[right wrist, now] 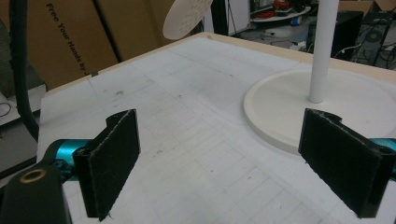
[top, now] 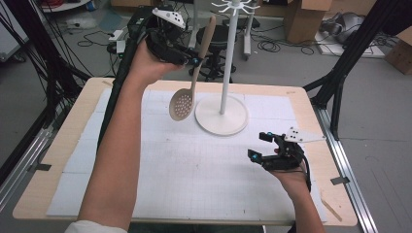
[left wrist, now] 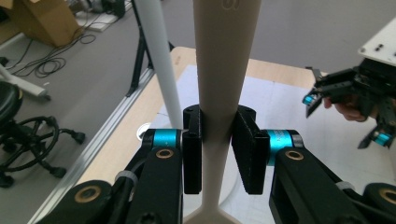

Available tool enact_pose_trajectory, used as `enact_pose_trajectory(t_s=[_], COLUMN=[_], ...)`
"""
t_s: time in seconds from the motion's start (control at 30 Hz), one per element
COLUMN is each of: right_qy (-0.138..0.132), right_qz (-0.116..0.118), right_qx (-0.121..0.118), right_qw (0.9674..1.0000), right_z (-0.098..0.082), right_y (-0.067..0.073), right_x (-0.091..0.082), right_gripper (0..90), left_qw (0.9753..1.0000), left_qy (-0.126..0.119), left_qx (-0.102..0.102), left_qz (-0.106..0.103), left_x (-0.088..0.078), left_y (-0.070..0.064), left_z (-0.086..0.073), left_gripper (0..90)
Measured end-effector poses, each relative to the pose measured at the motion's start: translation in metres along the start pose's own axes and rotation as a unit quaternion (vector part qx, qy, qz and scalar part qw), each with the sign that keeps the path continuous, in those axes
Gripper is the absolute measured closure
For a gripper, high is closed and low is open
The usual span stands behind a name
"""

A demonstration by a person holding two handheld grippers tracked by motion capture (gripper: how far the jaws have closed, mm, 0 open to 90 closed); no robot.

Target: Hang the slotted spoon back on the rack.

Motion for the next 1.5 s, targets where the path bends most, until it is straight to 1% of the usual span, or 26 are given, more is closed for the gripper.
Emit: enact_pose_trajectory(t_s=[0.1,0.2,0.3,0.47,0.7,0.83,0.9,0.97,1.07,1.2,1.3,1.43,1.5], right_qy=[-0.003,-0.003,-0.003,-0.004,-0.006,-0.006,-0.006,-0.008,-0.008,-0.009,-0.009,-0.009,-0.008], right_qz=[0.001,0.002,0.003,0.003,0.003,0.004,0.004,0.003,0.004,0.005,0.006,0.006,0.006], right_qx=[0.000,0.001,0.001,0.002,0.003,0.004,0.003,0.003,0.004,0.003,0.004,0.003,0.003], right_qw=[1.0000,1.0000,1.0000,1.0000,1.0000,1.0000,1.0000,1.0000,1.0000,0.9999,0.9999,0.9999,0.9999], right_z=[0.000,0.000,0.000,0.000,-0.001,-0.001,0.000,0.000,-0.001,0.000,0.000,0.000,-0.001], right_y=[0.000,0.000,0.000,0.001,0.001,0.002,0.001,0.001,0.001,0.001,0.001,0.001,0.002], right_x=[-0.001,-0.001,-0.002,-0.002,-0.003,-0.003,-0.004,-0.004,-0.005,-0.005,-0.005,-0.004,-0.004], right_gripper=[12.0,12.0,12.0,12.0,12.0,12.0,12.0,12.0,12.0,12.0,12.0,12.0,12.0], left_qw=[1.0000,0.9999,0.9998,0.9996,0.9997,0.9997,0.9996,0.9995,0.9995,0.9993,0.9993,0.9990,0.9991], left_qy=[-0.001,0.006,-0.001,0.004,0.009,0.014,0.012,0.018,0.017,0.024,0.024,0.025,0.025], left_qx=[-0.005,-0.006,-0.012,-0.018,-0.015,-0.014,-0.017,-0.017,-0.016,-0.020,-0.021,-0.025,-0.025], left_qz=[0.003,0.011,0.014,0.022,0.016,0.017,0.019,0.021,0.021,0.022,0.020,0.026,0.025], left_x=[0.002,0.003,0.004,0.006,0.013,0.016,0.016,0.017,0.020,0.025,0.027,0.028,0.028], left_y=[0.004,0.008,0.012,0.018,0.017,0.017,0.017,0.017,0.017,0.018,0.018,0.020,0.021], left_z=[0.004,0.008,0.012,0.013,0.016,0.018,0.019,0.021,0.023,0.021,0.021,0.021,0.021], left_gripper=[74.4,74.4,74.4,74.4,74.4,74.4,74.4,74.4,74.4,74.4,74.3,74.3,74.3])
Point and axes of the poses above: each handheld gripper's, and its own axes: x roughly forward along the jaws, z roughly out of its top, y roughly to its left, the point moved 5 cm from there along x, roughly forward along the jaws, and after that the axes turned 5 degrees about -x, right-handed, at the moved point
